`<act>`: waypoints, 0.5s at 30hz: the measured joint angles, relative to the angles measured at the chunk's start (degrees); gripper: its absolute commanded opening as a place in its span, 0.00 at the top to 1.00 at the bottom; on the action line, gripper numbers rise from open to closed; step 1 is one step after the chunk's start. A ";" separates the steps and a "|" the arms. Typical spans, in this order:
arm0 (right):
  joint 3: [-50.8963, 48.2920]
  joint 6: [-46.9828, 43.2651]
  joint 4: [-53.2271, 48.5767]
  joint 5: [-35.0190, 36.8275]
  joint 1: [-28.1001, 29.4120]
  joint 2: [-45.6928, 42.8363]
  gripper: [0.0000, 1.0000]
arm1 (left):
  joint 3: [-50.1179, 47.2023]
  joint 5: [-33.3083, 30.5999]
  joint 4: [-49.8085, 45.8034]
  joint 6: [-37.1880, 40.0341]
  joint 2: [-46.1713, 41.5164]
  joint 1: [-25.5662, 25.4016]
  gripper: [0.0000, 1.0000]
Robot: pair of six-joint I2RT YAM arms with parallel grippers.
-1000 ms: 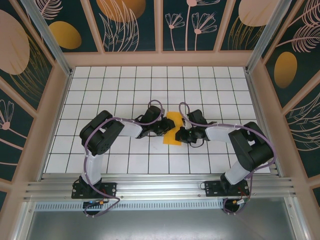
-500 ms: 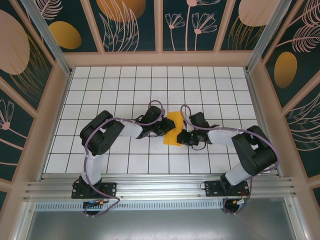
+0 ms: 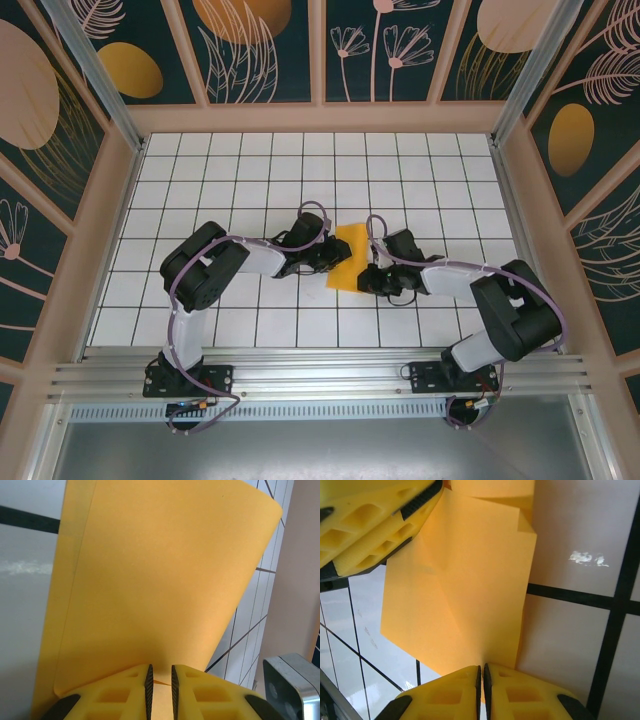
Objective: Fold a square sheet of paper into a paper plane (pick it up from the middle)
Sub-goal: Fold the triangle a second time at the center of the table.
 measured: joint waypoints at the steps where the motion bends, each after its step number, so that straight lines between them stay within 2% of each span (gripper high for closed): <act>1: 0.07 0.00 -0.17 -0.02 -0.04 0.00 0.85 | 0.00 0.00 0.00 0.02 0.00 0.00 0.78; 15: -0.39 0.00 -5.55 0.44 -0.59 -2.80 0.85 | 0.02 0.00 -0.04 0.42 0.00 0.00 0.77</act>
